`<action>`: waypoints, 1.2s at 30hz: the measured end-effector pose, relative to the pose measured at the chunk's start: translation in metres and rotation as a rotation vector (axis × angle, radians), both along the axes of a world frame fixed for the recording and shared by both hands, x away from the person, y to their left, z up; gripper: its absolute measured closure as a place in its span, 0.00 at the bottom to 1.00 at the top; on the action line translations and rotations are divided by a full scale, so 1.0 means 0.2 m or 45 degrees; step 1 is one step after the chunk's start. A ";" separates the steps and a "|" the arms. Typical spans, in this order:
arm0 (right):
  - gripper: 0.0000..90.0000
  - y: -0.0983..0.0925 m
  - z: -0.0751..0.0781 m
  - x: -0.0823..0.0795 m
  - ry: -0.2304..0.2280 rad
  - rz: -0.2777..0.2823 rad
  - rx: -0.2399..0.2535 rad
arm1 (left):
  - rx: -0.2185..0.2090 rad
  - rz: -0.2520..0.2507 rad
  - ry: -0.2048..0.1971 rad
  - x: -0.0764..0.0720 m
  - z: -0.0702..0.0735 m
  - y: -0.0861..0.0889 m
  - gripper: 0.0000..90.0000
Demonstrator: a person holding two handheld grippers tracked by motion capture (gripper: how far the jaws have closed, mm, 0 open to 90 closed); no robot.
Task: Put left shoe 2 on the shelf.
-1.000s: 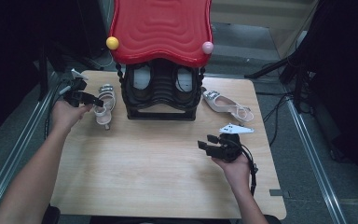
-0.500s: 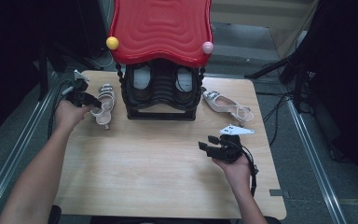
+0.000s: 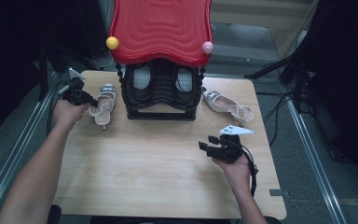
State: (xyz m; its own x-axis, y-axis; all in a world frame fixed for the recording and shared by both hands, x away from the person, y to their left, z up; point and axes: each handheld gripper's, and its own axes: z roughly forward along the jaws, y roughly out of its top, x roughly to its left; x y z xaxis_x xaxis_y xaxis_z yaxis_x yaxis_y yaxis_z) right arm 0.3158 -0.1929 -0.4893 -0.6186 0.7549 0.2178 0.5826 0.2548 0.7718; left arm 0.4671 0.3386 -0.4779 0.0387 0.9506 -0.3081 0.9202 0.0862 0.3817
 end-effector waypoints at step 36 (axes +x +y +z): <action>0.53 0.06 -0.01 0.03 0.011 0.046 0.001 | -0.112 -0.014 -0.136 -0.09 0.39 0.07 0.92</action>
State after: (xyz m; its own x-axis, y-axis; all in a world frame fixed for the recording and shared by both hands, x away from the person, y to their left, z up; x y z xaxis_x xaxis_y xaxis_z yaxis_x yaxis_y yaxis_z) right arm 0.3228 -0.1808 -0.4909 -0.6438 0.7318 0.2237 0.5795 0.2753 0.7670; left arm 0.4483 0.3526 -0.4008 0.0862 0.9193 -0.3841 0.8760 0.1136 0.4687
